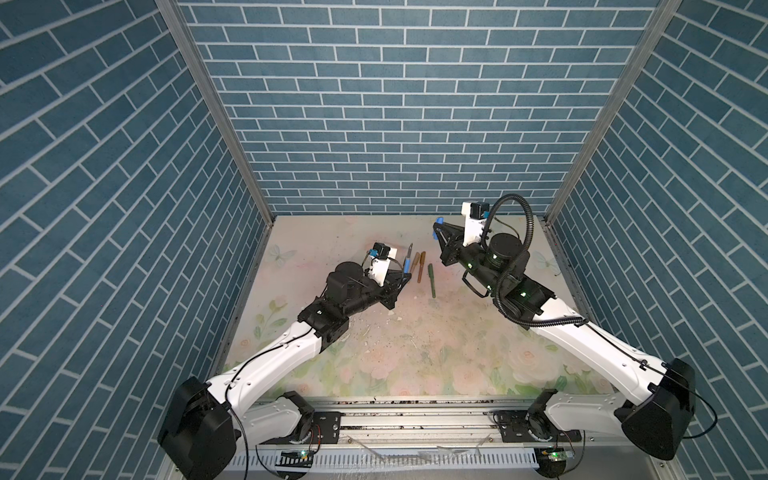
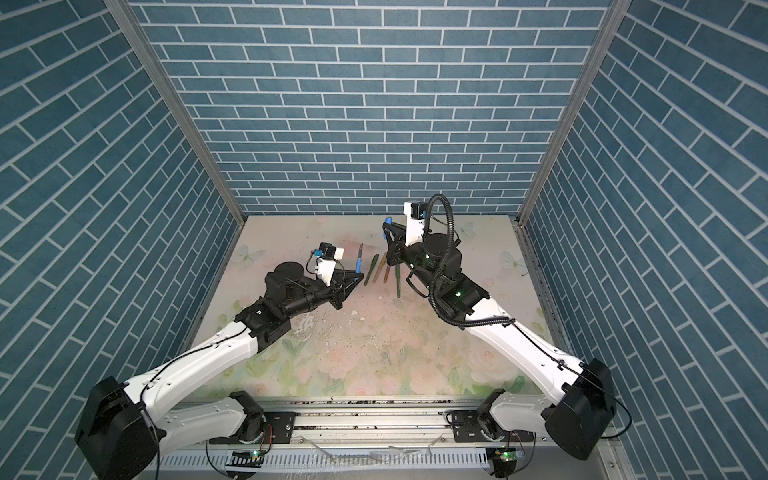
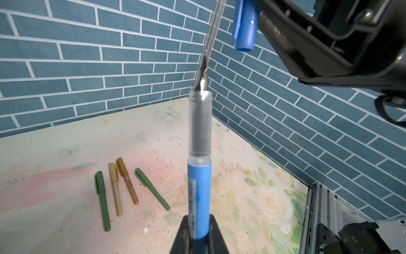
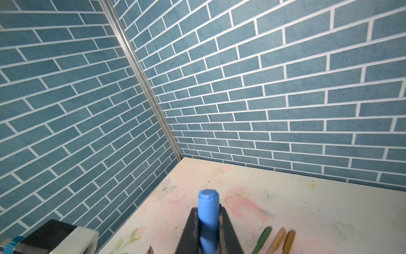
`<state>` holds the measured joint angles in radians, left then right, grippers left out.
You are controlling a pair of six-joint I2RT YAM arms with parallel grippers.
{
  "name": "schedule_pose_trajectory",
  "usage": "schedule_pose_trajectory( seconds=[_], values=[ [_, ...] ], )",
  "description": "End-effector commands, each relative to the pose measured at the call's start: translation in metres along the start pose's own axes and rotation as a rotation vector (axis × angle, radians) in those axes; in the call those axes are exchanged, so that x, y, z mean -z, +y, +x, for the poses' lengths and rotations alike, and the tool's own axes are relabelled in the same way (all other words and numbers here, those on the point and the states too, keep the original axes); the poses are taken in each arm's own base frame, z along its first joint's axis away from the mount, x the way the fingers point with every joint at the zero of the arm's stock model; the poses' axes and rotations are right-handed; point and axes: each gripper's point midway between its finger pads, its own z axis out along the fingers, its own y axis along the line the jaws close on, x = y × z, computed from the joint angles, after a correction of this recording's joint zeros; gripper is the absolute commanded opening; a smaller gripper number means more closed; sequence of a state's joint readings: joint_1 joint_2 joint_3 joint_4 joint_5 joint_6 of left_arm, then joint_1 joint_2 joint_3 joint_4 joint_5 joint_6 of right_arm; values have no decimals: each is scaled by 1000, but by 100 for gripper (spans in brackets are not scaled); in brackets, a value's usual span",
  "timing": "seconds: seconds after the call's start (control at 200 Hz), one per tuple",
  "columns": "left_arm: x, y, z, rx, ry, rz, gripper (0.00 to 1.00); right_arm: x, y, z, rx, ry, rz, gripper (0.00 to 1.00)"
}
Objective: Insert the pens into the pen caps
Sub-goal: 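Lift the blue cap with the right gripper and swing it toward the left gripper, then bring the blue cap over the upright blue pen's nib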
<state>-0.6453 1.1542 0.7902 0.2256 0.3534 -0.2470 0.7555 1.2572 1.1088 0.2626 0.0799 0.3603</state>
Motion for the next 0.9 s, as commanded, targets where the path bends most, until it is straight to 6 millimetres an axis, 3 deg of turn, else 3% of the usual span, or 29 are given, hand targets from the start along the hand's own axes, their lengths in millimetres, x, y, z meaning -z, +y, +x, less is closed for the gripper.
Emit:
schedule_pose_trajectory(
  seconds=[0.0, 0.58, 0.895],
  values=[
    [-5, -7, 2, -5, -5, 25, 0, 3, -7, -9, 18, -44, 22, 6],
    [-10, -26, 8, -14, 27, 92, 0, 19, 14, -28, -127, -147, -138, 5],
    [-9, -30, 4, -9, 30, 110, 0, 22, 26, -6, -217, -104, -216, 4]
  ],
)
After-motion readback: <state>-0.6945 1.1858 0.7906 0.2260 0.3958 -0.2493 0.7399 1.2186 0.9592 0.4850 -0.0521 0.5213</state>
